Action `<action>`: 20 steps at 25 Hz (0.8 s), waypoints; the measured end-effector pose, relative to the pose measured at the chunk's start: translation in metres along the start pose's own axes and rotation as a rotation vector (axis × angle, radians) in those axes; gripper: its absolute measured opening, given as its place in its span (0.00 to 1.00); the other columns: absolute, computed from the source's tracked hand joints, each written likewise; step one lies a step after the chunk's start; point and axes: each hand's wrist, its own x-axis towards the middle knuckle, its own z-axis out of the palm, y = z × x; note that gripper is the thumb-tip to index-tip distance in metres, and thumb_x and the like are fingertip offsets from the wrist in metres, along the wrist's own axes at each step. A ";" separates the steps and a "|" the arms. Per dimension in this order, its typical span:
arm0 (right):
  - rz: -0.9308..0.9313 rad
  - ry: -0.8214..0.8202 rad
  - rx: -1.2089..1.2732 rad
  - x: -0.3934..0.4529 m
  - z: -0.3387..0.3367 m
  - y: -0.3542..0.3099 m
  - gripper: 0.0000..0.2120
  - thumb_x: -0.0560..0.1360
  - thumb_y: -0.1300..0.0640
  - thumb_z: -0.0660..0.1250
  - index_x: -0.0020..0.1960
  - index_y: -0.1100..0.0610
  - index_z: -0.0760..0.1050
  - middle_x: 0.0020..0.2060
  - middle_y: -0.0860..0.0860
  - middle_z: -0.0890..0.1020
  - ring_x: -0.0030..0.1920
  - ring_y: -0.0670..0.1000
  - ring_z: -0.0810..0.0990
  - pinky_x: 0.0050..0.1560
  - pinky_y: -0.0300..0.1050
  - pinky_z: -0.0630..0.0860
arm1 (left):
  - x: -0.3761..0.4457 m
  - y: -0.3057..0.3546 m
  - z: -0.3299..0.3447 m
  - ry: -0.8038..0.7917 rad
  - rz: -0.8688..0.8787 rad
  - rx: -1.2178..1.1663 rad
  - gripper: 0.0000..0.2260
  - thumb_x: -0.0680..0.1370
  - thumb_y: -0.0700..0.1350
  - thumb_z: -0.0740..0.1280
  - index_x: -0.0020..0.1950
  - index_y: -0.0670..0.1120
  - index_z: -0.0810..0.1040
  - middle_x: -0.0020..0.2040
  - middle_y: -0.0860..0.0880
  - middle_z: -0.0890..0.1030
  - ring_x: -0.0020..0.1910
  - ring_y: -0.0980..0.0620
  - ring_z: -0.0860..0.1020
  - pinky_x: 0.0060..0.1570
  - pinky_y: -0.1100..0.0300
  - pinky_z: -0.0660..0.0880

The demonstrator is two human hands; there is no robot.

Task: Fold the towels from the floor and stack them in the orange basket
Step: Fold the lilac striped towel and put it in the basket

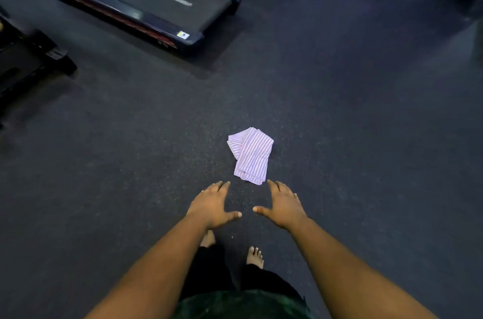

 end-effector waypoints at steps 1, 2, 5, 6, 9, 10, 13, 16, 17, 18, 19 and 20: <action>-0.001 -0.019 -0.001 0.022 -0.002 0.000 0.50 0.73 0.28 0.66 0.83 0.52 0.49 0.81 0.54 0.57 0.81 0.57 0.55 0.78 0.64 0.58 | 0.024 -0.006 -0.004 -0.010 0.001 -0.011 0.49 0.74 0.70 0.67 0.84 0.50 0.49 0.84 0.46 0.54 0.82 0.46 0.55 0.79 0.49 0.58; 0.006 -0.036 -0.005 0.045 -0.002 0.000 0.50 0.73 0.28 0.66 0.83 0.52 0.49 0.81 0.55 0.57 0.81 0.57 0.55 0.78 0.64 0.58 | 0.049 -0.013 -0.006 -0.023 0.000 -0.019 0.49 0.73 0.70 0.68 0.84 0.50 0.50 0.84 0.46 0.55 0.82 0.46 0.56 0.79 0.49 0.59; 0.059 -0.086 0.010 0.119 0.003 -0.001 0.50 0.73 0.28 0.66 0.83 0.52 0.50 0.81 0.55 0.57 0.81 0.57 0.55 0.78 0.64 0.58 | 0.126 -0.038 -0.011 -0.111 0.004 -0.034 0.49 0.73 0.70 0.68 0.84 0.49 0.50 0.84 0.46 0.55 0.82 0.46 0.56 0.79 0.49 0.60; 0.081 -0.096 0.025 0.146 0.007 0.000 0.49 0.73 0.28 0.66 0.83 0.52 0.50 0.81 0.55 0.58 0.81 0.57 0.55 0.78 0.63 0.59 | 0.155 -0.048 -0.010 -0.141 0.005 -0.033 0.49 0.73 0.71 0.68 0.84 0.49 0.50 0.84 0.46 0.55 0.82 0.46 0.56 0.79 0.48 0.60; 0.138 -0.132 0.056 0.219 0.025 0.009 0.48 0.74 0.29 0.65 0.83 0.52 0.52 0.81 0.55 0.59 0.80 0.57 0.56 0.77 0.62 0.60 | 0.231 -0.075 0.000 -0.196 0.001 -0.038 0.49 0.72 0.71 0.68 0.84 0.49 0.51 0.84 0.46 0.56 0.82 0.46 0.57 0.79 0.48 0.60; 0.157 -0.137 0.065 0.248 0.036 0.015 0.47 0.74 0.30 0.65 0.83 0.53 0.53 0.80 0.56 0.60 0.80 0.58 0.57 0.77 0.61 0.61 | 0.259 -0.084 0.007 -0.205 -0.011 -0.047 0.49 0.73 0.70 0.68 0.84 0.49 0.51 0.84 0.46 0.56 0.82 0.46 0.57 0.79 0.48 0.60; 0.204 -0.144 0.083 0.340 0.084 0.043 0.43 0.75 0.31 0.66 0.81 0.53 0.57 0.78 0.55 0.65 0.77 0.57 0.62 0.75 0.58 0.65 | 0.350 -0.111 0.043 -0.244 -0.056 -0.065 0.48 0.74 0.69 0.69 0.84 0.48 0.52 0.83 0.45 0.57 0.82 0.46 0.57 0.79 0.49 0.59; 0.212 -0.192 0.050 0.424 0.138 0.072 0.38 0.78 0.33 0.63 0.79 0.53 0.60 0.75 0.54 0.68 0.75 0.58 0.65 0.72 0.57 0.68 | 0.425 -0.135 0.095 -0.288 -0.086 -0.050 0.47 0.75 0.69 0.67 0.84 0.48 0.51 0.84 0.45 0.55 0.82 0.46 0.55 0.79 0.49 0.58; 0.209 -0.212 0.033 0.454 0.159 0.083 0.35 0.79 0.34 0.63 0.78 0.53 0.62 0.73 0.54 0.70 0.74 0.58 0.67 0.70 0.56 0.70 | 0.452 -0.144 0.118 -0.314 -0.092 -0.045 0.47 0.75 0.69 0.67 0.84 0.49 0.50 0.84 0.46 0.54 0.83 0.46 0.54 0.80 0.48 0.57; 0.197 -0.221 0.014 0.484 0.181 0.095 0.32 0.80 0.35 0.62 0.76 0.53 0.64 0.71 0.54 0.73 0.71 0.58 0.70 0.67 0.55 0.71 | 0.478 -0.152 0.140 -0.332 -0.101 -0.042 0.47 0.75 0.69 0.66 0.84 0.49 0.49 0.84 0.46 0.53 0.83 0.46 0.53 0.80 0.48 0.57; 0.184 -0.230 -0.009 0.512 0.203 0.106 0.29 0.80 0.36 0.62 0.74 0.53 0.66 0.68 0.55 0.75 0.69 0.58 0.72 0.65 0.55 0.73 | 0.502 -0.162 0.160 -0.352 -0.110 -0.041 0.46 0.76 0.69 0.66 0.84 0.50 0.48 0.84 0.47 0.52 0.83 0.46 0.53 0.80 0.48 0.57; 0.175 -0.247 -0.031 0.539 0.225 0.115 0.27 0.81 0.37 0.62 0.72 0.54 0.68 0.65 0.55 0.77 0.66 0.58 0.73 0.62 0.54 0.73 | 0.524 -0.171 0.179 -0.374 -0.120 -0.044 0.46 0.76 0.68 0.66 0.84 0.50 0.47 0.85 0.47 0.51 0.83 0.46 0.52 0.80 0.47 0.57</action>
